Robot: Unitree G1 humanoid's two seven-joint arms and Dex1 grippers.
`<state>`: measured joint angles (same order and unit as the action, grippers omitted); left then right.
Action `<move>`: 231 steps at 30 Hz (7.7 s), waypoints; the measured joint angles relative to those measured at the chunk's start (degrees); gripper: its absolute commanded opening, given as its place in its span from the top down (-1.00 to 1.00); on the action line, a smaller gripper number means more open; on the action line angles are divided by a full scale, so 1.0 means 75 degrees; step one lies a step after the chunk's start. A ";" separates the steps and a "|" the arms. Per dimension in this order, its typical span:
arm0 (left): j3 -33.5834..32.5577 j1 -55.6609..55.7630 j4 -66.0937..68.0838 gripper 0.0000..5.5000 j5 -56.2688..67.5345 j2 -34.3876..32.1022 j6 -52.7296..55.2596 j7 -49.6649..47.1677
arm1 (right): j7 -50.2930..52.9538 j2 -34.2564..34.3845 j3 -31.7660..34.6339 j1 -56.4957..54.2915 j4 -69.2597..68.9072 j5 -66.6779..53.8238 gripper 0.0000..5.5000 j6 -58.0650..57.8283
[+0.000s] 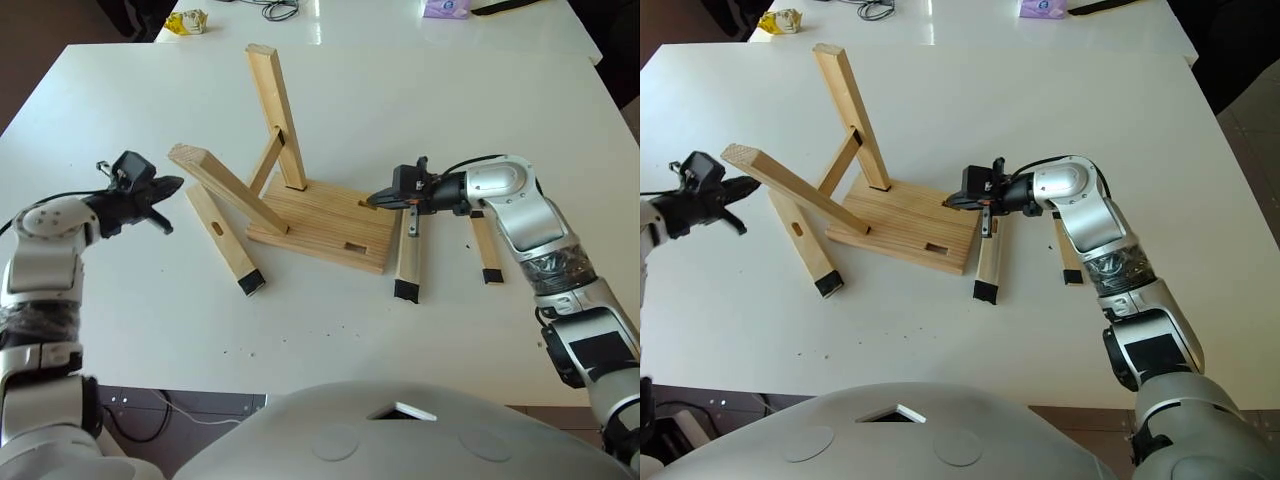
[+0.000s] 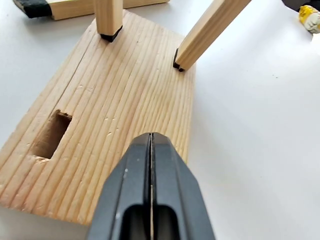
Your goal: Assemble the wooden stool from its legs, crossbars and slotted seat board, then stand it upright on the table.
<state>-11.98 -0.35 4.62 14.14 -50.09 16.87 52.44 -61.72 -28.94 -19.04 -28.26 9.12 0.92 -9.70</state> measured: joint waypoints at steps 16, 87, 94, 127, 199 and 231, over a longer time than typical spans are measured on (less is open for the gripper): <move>0.1298 -0.1219 -0.3795 1.00 0.0584 -0.0534 0.1240 0.0931 | 0.2674 0.1494 -0.0733 -0.2499 0.6500 0.2276 0.99 0.3078; 0.3406 0.2657 0.1277 1.00 -0.2199 0.2393 -0.0537 -0.0090 | -0.1187 0.0319 -0.0721 0.0053 0.1301 0.1341 0.99 0.1838; 0.3207 0.2514 0.1154 1.00 -0.2154 0.2621 -0.0347 -0.0236 | -0.1223 0.0259 -0.0704 0.0034 0.1332 0.1267 0.99 0.1812; 0.1902 0.1206 -0.0606 1.00 -0.0915 0.2777 0.0009 -0.0931 | -0.1051 -0.0757 0.0191 0.0146 -0.0225 0.0278 0.99 0.1460; 0.0327 -0.1968 -0.5120 1.00 0.0496 0.5737 0.1968 -0.5777 | 0.1250 -0.1934 0.3229 0.3447 -0.2956 -0.2171 0.12 -0.4279; 0.0415 -0.2746 -0.5724 1.00 0.0394 0.6541 0.1637 -0.6894 | 0.5414 -0.0534 0.3972 0.4575 -0.6342 -0.2776 0.12 -0.9275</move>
<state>-8.87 -20.95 -38.31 17.09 -1.03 29.15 0.74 -21.12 -32.95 10.75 6.05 -38.45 -19.90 -79.26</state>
